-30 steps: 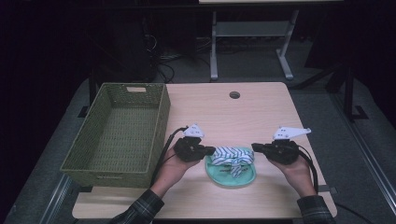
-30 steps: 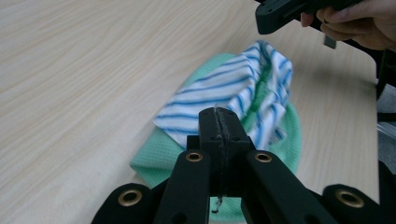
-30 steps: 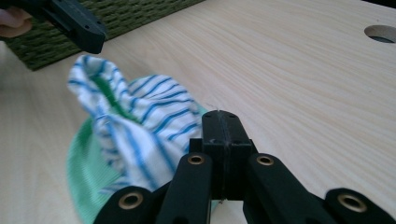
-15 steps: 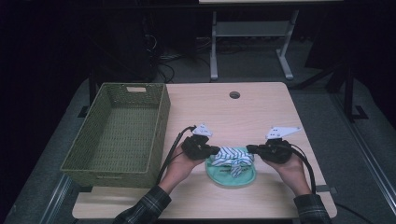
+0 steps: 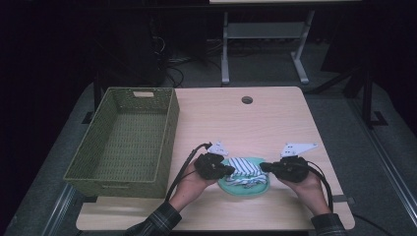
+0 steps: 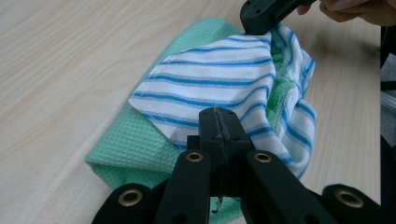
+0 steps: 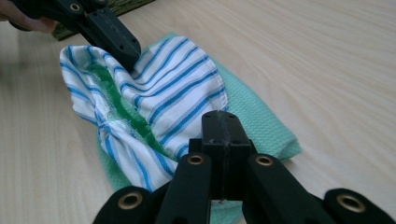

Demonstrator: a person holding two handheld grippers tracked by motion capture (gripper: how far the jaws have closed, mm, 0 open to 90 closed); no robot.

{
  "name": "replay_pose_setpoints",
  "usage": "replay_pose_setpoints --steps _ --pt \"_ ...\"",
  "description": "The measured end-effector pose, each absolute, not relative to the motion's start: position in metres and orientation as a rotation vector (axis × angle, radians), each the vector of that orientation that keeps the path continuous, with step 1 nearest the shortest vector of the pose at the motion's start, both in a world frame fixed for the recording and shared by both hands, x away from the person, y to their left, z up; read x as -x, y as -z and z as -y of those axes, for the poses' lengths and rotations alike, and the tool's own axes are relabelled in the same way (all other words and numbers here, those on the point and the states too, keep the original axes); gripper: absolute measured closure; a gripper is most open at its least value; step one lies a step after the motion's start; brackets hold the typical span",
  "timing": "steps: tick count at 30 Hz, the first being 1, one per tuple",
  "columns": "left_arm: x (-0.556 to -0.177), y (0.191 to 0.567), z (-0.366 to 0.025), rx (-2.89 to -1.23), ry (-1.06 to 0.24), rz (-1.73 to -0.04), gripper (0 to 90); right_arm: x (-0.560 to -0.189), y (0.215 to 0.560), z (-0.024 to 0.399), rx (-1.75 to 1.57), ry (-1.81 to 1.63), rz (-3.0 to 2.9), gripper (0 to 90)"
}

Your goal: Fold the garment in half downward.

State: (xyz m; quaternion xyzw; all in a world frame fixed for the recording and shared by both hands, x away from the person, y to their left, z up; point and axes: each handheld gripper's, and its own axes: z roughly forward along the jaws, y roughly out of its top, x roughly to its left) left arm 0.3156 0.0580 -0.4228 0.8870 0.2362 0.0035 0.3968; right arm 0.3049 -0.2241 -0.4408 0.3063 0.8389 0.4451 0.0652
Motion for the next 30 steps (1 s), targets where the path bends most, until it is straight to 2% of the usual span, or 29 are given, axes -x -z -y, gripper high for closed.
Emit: replay_pose_setpoints --steps 6,19,23,25,30 --pt "-0.310 0.413 -0.051 -2.219 -0.011 -0.574 89.4 -0.296 0.441 0.219 -0.907 -1.330 -2.548 89.9" --pt "-0.310 0.451 -0.041 -2.402 -0.053 -0.595 89.5 -0.284 0.466 0.211 -0.941 -1.248 -2.623 89.9" --pt "-0.312 0.447 -0.043 -2.377 -0.050 -0.608 89.5 -0.283 0.468 0.208 -0.914 -1.233 -2.632 89.9" --pt "-0.315 0.429 -0.050 -2.311 -0.080 -0.619 89.4 -0.283 0.460 0.212 -0.920 -1.279 -2.594 89.9" --pt "-0.325 0.420 -0.053 -2.278 -0.098 -0.636 89.5 -0.289 0.448 0.217 -0.914 -1.317 -2.531 89.9"
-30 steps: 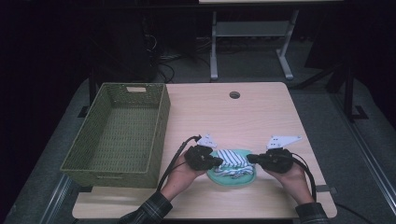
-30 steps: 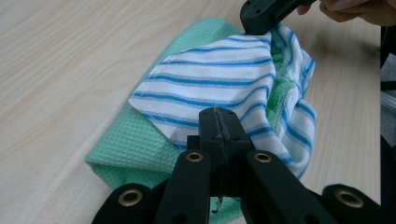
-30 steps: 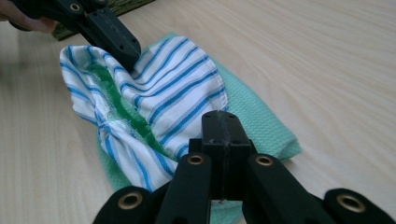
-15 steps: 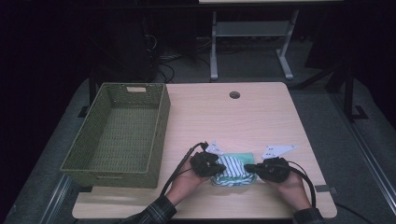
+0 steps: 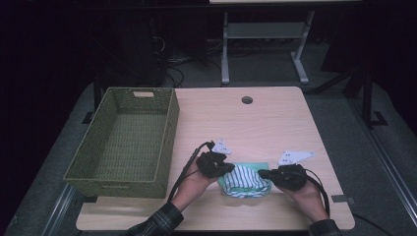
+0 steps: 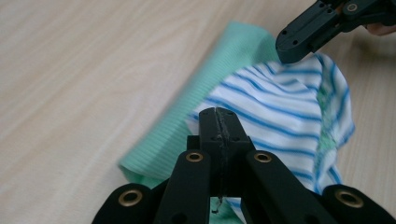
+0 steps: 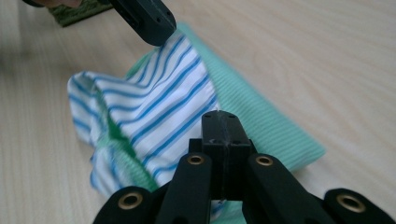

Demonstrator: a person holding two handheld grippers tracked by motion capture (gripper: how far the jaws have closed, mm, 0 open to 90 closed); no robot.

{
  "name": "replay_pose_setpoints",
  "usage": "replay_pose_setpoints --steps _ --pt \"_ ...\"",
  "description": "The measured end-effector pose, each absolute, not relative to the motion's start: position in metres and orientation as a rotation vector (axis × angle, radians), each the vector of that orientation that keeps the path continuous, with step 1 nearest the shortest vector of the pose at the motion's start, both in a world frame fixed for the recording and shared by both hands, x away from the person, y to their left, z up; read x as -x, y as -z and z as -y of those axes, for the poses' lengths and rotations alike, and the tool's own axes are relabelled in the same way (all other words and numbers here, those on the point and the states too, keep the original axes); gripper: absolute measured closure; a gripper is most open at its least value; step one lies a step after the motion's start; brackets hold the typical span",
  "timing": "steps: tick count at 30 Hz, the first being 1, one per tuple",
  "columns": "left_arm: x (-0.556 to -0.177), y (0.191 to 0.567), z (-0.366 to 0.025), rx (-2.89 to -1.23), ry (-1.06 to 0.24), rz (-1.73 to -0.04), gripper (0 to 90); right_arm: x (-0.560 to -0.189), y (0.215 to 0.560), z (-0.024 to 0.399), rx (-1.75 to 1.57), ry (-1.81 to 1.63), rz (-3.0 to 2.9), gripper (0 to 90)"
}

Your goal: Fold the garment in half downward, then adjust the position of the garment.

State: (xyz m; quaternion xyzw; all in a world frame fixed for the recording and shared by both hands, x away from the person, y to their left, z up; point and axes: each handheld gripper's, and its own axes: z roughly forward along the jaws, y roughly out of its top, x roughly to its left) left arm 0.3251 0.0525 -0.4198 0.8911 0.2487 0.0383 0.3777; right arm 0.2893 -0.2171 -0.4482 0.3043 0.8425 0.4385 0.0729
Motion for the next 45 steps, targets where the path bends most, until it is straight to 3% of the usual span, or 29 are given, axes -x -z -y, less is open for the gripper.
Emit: replay_pose_setpoints --steps 13,27,33,45 --pt "-0.349 0.442 -0.021 -2.325 -0.121 -0.660 89.5 -0.327 0.455 0.190 -0.948 -1.296 -2.534 90.0" --pt "-0.359 0.445 -0.046 -2.290 -0.114 -0.736 89.4 -0.332 0.470 0.213 -1.046 -1.221 -2.516 89.9" --pt "-0.343 0.424 -0.059 -2.257 -0.091 -0.697 89.4 -0.331 0.456 0.226 -1.053 -1.278 -2.429 89.8" --pt "-0.294 0.419 -0.055 -2.246 0.009 -0.586 89.4 -0.339 0.461 0.225 -1.063 -1.251 -2.430 89.8"
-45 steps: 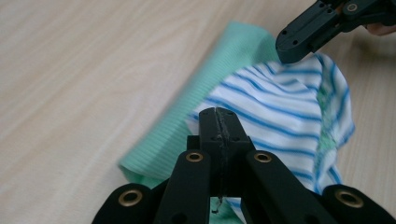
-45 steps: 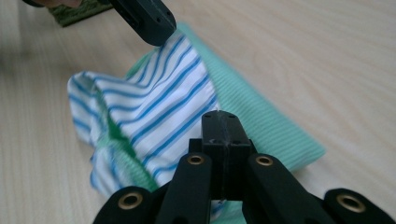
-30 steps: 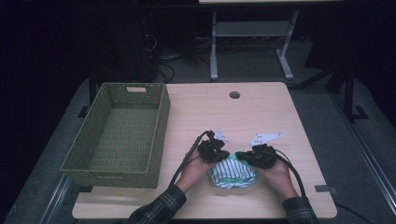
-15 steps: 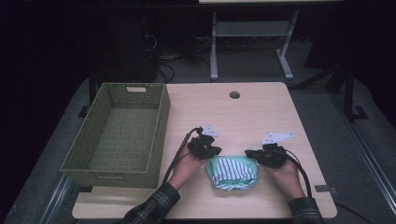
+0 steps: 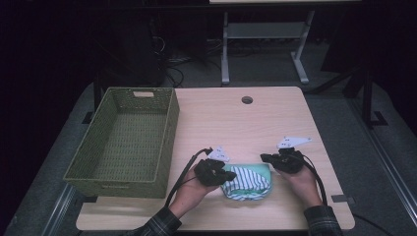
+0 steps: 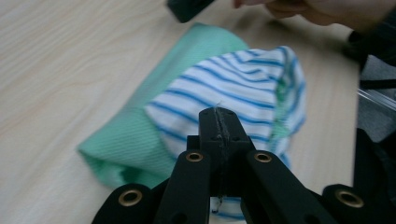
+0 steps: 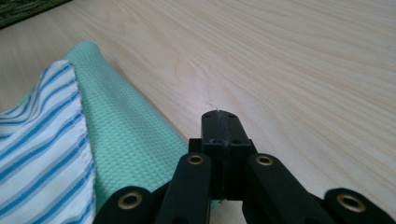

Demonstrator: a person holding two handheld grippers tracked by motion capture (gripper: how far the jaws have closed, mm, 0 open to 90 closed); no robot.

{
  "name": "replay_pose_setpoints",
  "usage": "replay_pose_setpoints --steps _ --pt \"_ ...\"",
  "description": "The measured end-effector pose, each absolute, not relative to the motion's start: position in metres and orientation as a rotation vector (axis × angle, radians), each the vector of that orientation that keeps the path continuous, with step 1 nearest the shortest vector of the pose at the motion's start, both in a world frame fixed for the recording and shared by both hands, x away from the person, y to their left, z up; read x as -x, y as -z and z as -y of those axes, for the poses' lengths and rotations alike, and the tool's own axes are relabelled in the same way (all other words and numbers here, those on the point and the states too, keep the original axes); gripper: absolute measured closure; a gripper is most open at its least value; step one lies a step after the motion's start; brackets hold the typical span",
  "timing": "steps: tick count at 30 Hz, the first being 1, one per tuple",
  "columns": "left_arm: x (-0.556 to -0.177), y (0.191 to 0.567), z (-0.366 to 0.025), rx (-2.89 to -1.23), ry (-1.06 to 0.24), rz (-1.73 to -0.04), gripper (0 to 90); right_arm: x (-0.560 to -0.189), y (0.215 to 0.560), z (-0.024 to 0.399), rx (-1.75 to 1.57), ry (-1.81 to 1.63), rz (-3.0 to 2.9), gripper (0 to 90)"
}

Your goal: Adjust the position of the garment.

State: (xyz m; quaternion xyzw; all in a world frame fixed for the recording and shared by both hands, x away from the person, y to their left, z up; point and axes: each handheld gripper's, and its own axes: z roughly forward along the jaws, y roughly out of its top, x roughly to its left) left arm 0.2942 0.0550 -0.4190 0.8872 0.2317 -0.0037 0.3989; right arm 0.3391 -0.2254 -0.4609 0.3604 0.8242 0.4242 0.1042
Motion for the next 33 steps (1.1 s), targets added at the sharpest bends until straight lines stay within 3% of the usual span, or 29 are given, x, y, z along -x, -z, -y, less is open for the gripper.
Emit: replay_pose_setpoints --steps 17,33 --pt "-0.272 0.447 -0.018 -2.337 0.122 -0.487 89.4 -0.353 0.475 0.213 -1.061 -1.193 -2.530 89.8" --pt "-0.288 0.449 -0.035 -2.411 0.003 -0.530 89.4 -0.336 0.475 0.223 -1.045 -1.180 -2.577 89.8"
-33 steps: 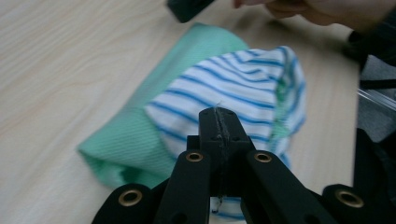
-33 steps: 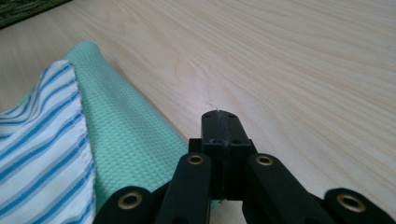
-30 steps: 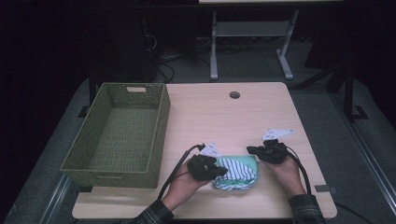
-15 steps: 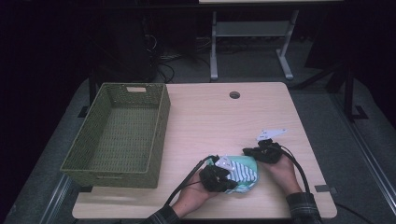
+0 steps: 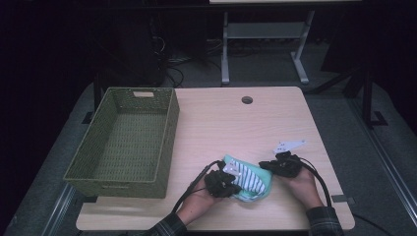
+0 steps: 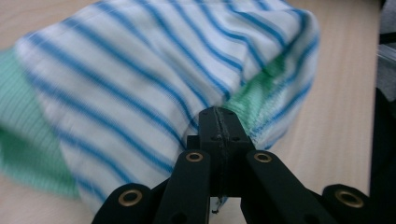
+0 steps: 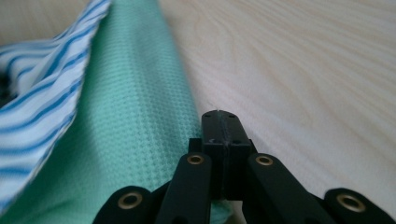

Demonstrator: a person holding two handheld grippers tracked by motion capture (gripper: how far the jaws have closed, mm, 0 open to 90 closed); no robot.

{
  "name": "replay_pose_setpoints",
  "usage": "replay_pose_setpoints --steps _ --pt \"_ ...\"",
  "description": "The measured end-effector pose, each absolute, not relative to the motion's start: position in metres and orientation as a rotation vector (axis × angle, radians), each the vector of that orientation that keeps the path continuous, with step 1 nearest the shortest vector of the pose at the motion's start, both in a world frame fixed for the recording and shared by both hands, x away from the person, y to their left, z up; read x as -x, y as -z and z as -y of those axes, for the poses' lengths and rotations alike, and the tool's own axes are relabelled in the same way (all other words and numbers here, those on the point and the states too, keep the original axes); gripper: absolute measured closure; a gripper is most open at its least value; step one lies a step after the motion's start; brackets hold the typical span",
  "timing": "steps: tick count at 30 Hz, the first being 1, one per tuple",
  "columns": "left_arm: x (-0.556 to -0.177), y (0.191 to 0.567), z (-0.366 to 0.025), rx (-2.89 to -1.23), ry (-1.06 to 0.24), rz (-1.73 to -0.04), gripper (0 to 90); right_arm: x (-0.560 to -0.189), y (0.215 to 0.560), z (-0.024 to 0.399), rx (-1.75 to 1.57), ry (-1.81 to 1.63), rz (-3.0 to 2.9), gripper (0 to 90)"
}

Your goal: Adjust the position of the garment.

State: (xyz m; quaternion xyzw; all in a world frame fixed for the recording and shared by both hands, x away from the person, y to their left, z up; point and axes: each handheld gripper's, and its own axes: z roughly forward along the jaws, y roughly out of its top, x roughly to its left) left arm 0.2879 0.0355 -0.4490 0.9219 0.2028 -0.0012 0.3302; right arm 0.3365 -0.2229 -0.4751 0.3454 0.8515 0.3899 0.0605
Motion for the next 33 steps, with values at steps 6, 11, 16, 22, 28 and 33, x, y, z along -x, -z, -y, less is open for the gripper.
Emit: replay_pose_setpoints --steps 6,11,16,22,28,33 --pt "-0.303 0.448 -0.050 -2.390 -0.040 -0.604 89.4 -0.323 0.474 0.228 -1.036 -1.187 -2.590 89.9" --pt "-0.313 0.447 -0.060 -2.384 -0.075 -0.632 89.3 -0.311 0.475 0.226 -1.023 -1.209 -2.620 89.8" --pt "-0.323 0.446 -0.064 -2.398 -0.140 -0.637 89.3 -0.298 0.476 0.222 -0.993 -1.234 -2.642 89.8" --pt "-0.334 0.447 -0.067 -2.400 -0.176 -0.653 89.3 -0.285 0.475 0.212 -0.964 -1.244 -2.670 89.8" --pt "-0.338 0.444 -0.069 -2.397 -0.169 -0.648 88.4 -0.283 0.475 0.209 -0.954 -1.242 -2.661 89.8" --pt "-0.336 0.436 -0.075 -2.378 -0.133 -0.636 78.0 -0.283 0.472 0.219 -0.977 -1.253 -2.582 85.7"
